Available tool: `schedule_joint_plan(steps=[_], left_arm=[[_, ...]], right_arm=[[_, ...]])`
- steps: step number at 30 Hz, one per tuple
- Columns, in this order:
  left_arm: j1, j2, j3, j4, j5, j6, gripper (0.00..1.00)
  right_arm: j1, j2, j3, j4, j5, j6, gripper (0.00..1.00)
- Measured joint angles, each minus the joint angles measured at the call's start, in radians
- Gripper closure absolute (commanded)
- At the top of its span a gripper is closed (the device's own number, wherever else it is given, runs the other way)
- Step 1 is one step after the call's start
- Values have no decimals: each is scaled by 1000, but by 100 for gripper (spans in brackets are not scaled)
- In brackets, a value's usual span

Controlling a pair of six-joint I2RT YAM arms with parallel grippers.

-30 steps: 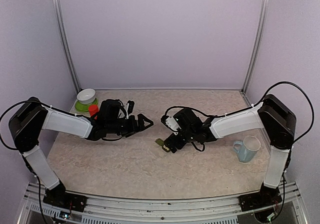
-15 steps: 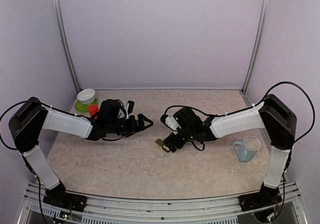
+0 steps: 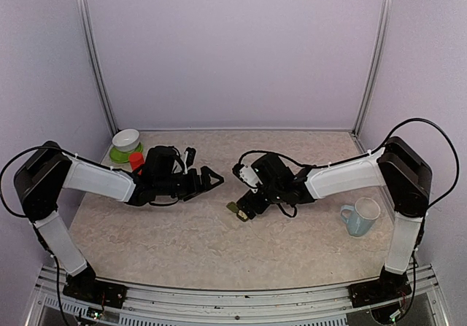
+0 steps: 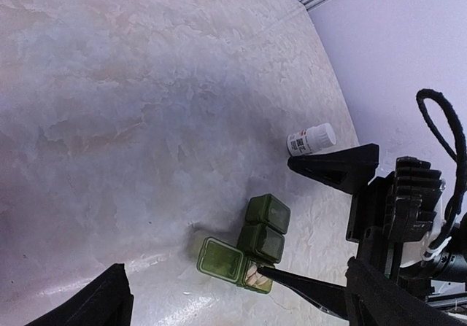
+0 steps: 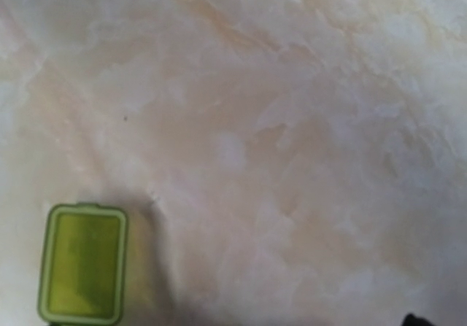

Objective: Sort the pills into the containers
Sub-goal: Adjust the pill in the compartment of the pill container.

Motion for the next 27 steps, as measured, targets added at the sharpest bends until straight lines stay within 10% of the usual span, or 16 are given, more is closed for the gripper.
schedule_joint_plan(steps=[27], left_arm=[[0, 0, -11, 3, 0, -1, 1]], right_arm=[[0, 19, -1, 0, 6, 0, 0]])
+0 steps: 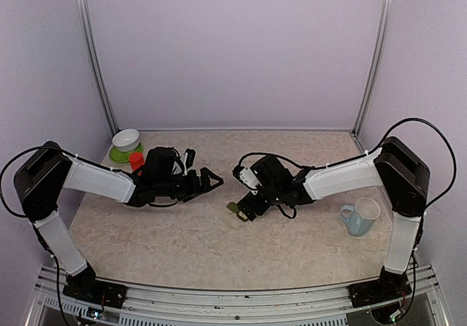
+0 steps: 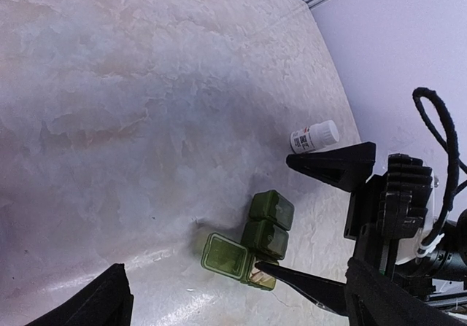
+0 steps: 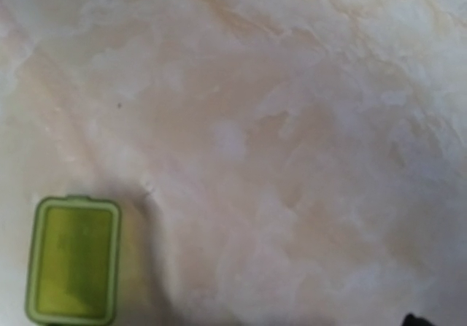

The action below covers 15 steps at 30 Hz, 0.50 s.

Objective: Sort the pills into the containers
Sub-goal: Adjust the pill in the compartment of the pill container.

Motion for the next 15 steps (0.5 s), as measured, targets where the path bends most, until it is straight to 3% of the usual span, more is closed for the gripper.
schedule_joint_plan(steps=[15], left_arm=[[0, 0, 0, 0, 0, 0, 1]], right_arm=[[2, -4, -2, -11, 23, -3, 0]])
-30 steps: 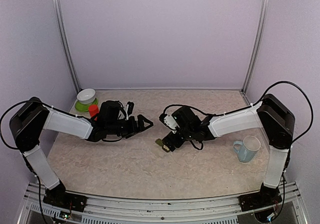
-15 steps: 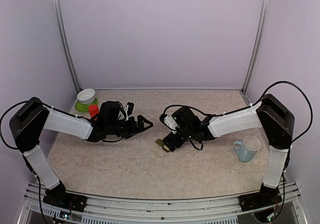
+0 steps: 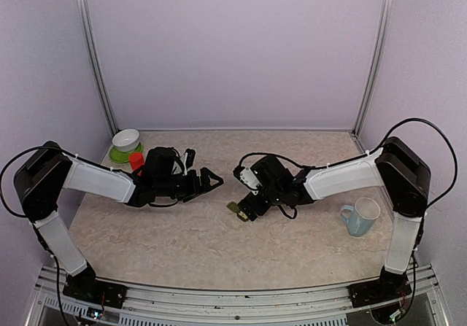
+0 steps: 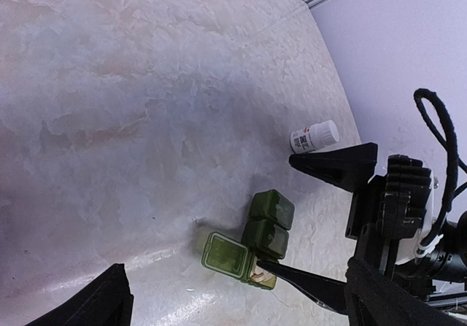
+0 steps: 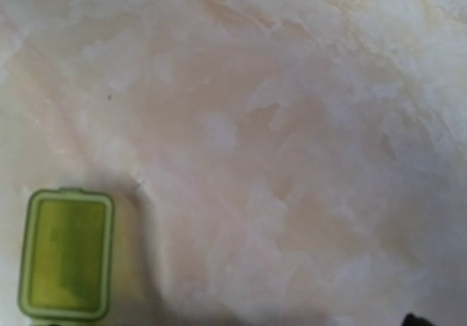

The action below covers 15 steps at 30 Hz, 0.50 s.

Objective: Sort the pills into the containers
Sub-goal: Adjust the pill in the compartment of the pill container.

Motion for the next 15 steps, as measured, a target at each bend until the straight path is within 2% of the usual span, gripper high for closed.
schedule_joint_plan(steps=[8, 15], left_arm=[[0, 0, 0, 9, 0, 1, 1], [-1, 1, 0, 46, 31, 14, 1]], right_arm=[[-8, -67, 0, -18, -12, 9, 0], [-89, -138, -45, 25, -167, 69, 3]])
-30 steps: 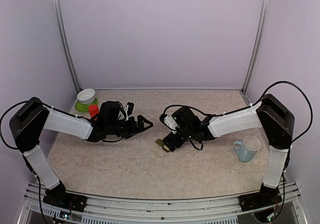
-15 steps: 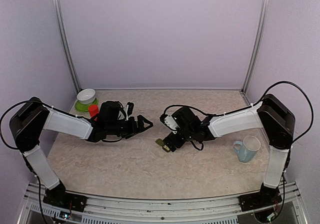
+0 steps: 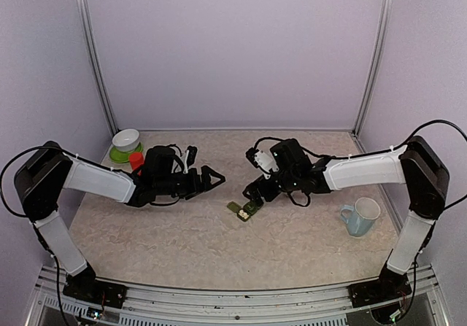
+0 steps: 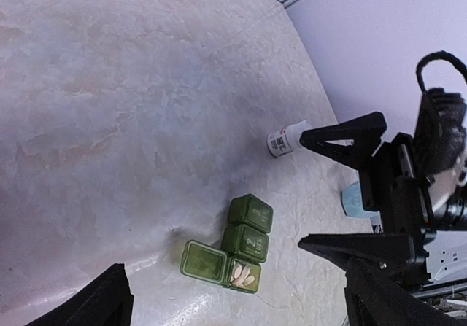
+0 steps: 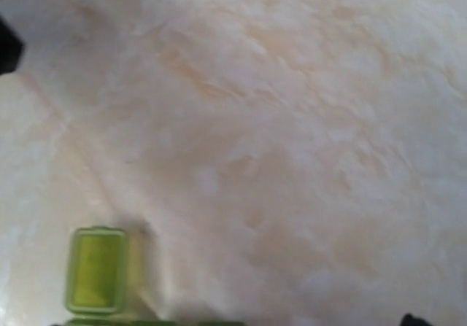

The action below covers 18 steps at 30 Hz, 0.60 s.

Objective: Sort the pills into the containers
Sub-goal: Hold the pill container at the center of the board.

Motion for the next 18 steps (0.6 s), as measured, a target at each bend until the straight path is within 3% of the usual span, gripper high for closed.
schedule_joint_plan(steps=[7, 18], left_arm=[[-3, 65, 1, 104, 107, 10, 1], [-19, 172, 9, 180, 181, 8, 1]], right_arm=[[-111, -2, -35, 24, -192, 72, 10], [-148, 64, -35, 71, -357, 127, 22]])
